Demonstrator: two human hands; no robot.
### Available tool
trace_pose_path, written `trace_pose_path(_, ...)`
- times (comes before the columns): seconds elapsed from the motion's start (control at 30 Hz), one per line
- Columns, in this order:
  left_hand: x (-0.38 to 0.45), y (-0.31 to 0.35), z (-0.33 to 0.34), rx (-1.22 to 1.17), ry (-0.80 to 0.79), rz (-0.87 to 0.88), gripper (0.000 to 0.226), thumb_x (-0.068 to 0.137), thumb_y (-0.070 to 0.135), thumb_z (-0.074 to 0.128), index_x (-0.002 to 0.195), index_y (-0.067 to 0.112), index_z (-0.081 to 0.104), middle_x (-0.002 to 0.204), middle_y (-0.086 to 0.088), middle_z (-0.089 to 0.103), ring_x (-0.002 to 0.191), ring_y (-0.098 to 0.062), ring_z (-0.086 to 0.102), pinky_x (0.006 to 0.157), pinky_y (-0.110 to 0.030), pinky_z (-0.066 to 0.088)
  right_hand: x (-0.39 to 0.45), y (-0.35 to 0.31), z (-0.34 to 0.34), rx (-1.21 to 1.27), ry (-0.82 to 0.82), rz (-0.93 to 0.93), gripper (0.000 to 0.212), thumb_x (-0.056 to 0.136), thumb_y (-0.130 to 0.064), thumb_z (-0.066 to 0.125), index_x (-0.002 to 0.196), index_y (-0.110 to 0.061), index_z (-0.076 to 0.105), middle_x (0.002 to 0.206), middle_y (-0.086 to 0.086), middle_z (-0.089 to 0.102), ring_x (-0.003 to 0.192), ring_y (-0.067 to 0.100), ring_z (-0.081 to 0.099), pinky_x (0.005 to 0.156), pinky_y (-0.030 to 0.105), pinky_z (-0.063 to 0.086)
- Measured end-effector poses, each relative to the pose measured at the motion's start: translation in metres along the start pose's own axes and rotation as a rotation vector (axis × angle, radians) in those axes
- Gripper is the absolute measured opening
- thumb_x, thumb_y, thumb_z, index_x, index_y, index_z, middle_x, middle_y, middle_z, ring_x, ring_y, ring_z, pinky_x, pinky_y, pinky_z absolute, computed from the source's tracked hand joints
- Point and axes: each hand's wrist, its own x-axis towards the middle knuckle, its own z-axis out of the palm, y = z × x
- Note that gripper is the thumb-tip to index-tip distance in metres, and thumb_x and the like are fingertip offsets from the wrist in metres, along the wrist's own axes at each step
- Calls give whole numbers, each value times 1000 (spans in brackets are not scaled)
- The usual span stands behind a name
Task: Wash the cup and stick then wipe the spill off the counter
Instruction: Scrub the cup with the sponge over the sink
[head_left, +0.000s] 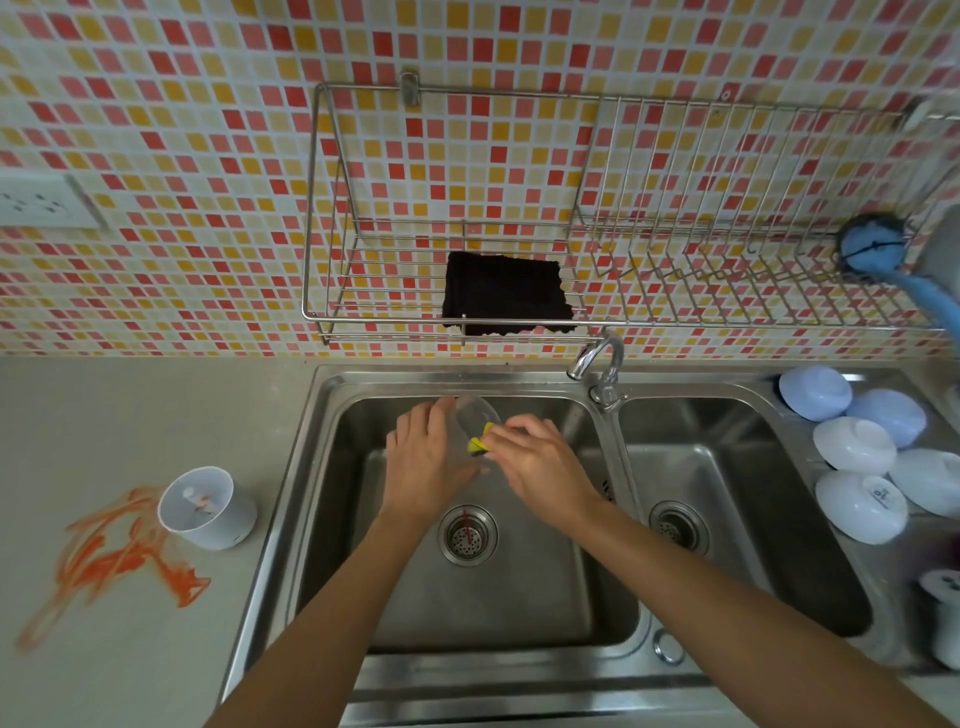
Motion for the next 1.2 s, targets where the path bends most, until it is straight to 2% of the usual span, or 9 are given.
trace_pose_path(0.13,7,-10,-2,-78,-21,112,78,65,44,77,130,13,48,123,-4,54,109,-22,50,92,-37,47,-2,1,-2,29,-71,-32,16,87,-13,67,102,-17,69,105,-8,69,99,18,56,71,33,40)
trace_pose_path(0.23,9,-19,-10,-106,-107,202,77,63,32,83,130,10,50,123,-5,54,107,-24,48,92,-37,46,-1,18,-8,-32,-167,-142,35,75,-3,70,107,-18,70,112,-8,70,104,19,58,76,36,40)
trace_pose_path(0.33,9,-20,-12,-119,-185,246,81,62,31,85,132,10,49,124,-3,54,107,-23,47,94,-37,44,9,31,-17,-153,-222,-240,41,68,-4,78,105,-19,72,111,-9,70,107,20,60,83,38,38)
trace_pose_path(0.43,9,-22,-12,-155,-183,250,83,60,37,85,131,12,49,124,0,55,109,-20,49,96,-33,41,11,28,-20,-150,-173,-218,40,66,-2,73,104,-16,73,110,-7,71,107,22,62,84,40,43)
trace_pose_path(0.57,7,-31,-14,-170,-214,234,85,57,38,86,130,15,49,124,1,55,111,-20,50,95,-36,44,-5,11,-7,75,-229,-92,44,72,4,63,109,-19,71,111,-9,71,109,19,61,78,39,42)
trace_pose_path(0.63,5,-33,-13,-164,-252,223,86,58,40,85,132,19,47,127,3,53,113,-19,49,96,-37,45,-7,12,-5,130,-284,-82,43,74,3,62,109,-20,72,111,-9,71,109,18,61,79,40,41)
trace_pose_path(0.83,11,-23,-21,-203,-276,234,90,59,38,87,136,17,45,129,2,52,116,-17,47,101,-33,41,15,20,-18,-103,-229,-210,41,64,2,73,101,-16,72,109,-7,70,111,19,58,82,43,47)
trace_pose_path(1.03,16,-28,-23,-194,-376,212,91,57,33,89,136,18,47,132,2,52,120,-15,47,103,-25,35,1,18,-7,-75,-288,-238,22,77,-12,69,97,-22,71,101,-12,70,99,18,60,70,35,42)
trace_pose_path(1.2,21,-23,-23,-214,-420,167,93,65,25,84,144,16,36,141,-1,46,130,-20,42,110,-28,32,-3,18,8,-193,-143,-218,15,83,-15,69,97,-20,69,101,-9,69,98,18,61,67,33,41)
